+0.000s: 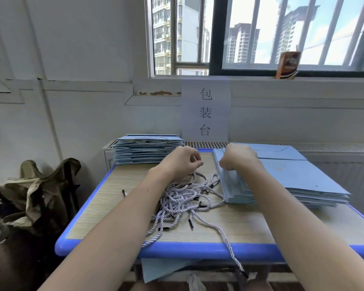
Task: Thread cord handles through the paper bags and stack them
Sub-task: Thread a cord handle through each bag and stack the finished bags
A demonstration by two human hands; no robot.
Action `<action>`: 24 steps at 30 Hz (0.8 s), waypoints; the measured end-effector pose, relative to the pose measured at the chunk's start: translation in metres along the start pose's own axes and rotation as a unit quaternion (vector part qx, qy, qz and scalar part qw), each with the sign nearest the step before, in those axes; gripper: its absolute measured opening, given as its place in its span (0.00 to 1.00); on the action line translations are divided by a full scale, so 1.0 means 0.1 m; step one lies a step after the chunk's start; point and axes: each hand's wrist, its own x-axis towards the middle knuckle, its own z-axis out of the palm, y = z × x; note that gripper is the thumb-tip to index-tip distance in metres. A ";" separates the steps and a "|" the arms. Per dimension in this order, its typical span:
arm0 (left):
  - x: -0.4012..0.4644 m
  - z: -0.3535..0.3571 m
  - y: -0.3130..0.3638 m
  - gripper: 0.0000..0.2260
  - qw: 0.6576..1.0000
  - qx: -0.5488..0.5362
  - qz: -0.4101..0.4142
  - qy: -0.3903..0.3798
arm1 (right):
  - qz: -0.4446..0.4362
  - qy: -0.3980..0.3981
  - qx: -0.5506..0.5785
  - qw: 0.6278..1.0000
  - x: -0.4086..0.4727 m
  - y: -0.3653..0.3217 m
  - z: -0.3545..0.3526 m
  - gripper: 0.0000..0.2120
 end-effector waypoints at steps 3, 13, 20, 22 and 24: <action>0.01 0.02 0.00 0.08 1.000 0.002 0.004 -0.004 | -0.029 0.032 -0.030 0.999 -0.12 0.02 0.00 0.05; -0.02 0.04 -0.01 0.07 1.000 -0.014 -0.006 -0.008 | -0.103 0.117 0.294 0.943 -0.10 0.37 0.00 0.17; -0.06 0.02 0.03 0.06 0.999 -0.028 -0.008 -0.044 | 0.020 -0.019 0.083 0.996 0.02 0.56 0.10 0.22; -0.07 -0.01 0.05 0.05 0.996 -0.037 -0.011 -0.084 | -0.008 -0.010 0.079 0.997 0.00 0.52 0.11 0.23; -0.09 -0.03 0.08 0.05 0.990 -0.045 -0.011 -0.133 | -0.018 -0.002 0.083 0.996 -0.01 0.49 0.11 0.24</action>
